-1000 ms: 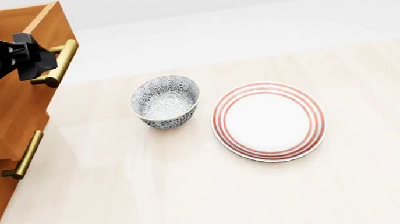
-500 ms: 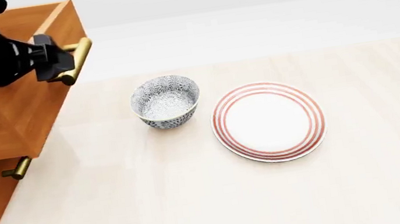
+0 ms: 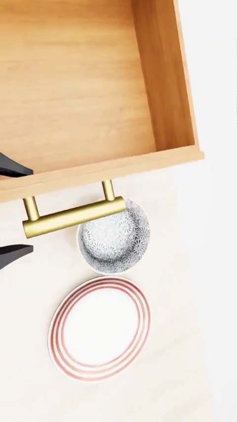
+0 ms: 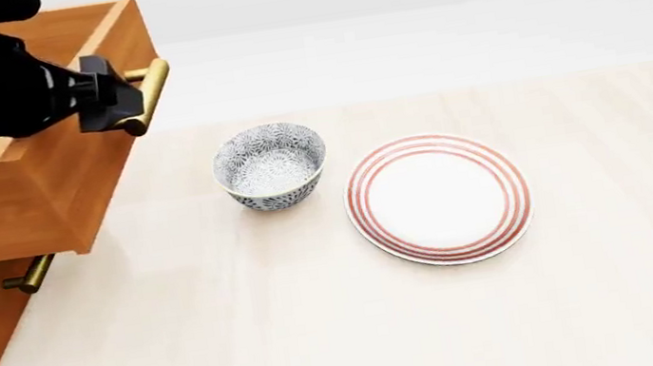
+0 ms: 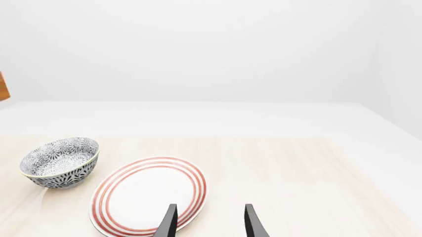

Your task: Open the top drawer of the cabinet.

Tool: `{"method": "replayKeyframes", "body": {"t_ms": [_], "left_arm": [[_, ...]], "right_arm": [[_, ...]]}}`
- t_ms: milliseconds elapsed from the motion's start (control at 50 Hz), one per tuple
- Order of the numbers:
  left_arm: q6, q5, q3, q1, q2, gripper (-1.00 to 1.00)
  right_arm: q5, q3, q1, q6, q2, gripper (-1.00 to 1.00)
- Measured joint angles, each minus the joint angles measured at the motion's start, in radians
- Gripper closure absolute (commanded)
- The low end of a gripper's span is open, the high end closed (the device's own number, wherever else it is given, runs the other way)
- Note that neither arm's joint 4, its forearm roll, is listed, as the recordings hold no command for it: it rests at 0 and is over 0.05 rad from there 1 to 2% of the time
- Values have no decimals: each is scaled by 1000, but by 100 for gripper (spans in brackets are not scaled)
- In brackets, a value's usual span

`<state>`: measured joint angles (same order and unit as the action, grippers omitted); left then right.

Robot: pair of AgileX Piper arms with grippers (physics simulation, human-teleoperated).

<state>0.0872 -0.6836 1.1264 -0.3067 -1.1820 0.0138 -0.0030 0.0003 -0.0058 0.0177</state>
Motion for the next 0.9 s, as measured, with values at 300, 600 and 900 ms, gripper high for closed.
{"method": "replayKeyframes", "body": {"t_ms": [300,600,900], "left_arm": [[-16,-23,16,-22,6,-100],[-23,-47,29,-34,20,-100],[-49,-80,49,-29,55,-100]], "right_arm": [[0,0,0,0,0,-100],[0,0,0,0,0,-100],[0,0,0,0,0,-100]]}}
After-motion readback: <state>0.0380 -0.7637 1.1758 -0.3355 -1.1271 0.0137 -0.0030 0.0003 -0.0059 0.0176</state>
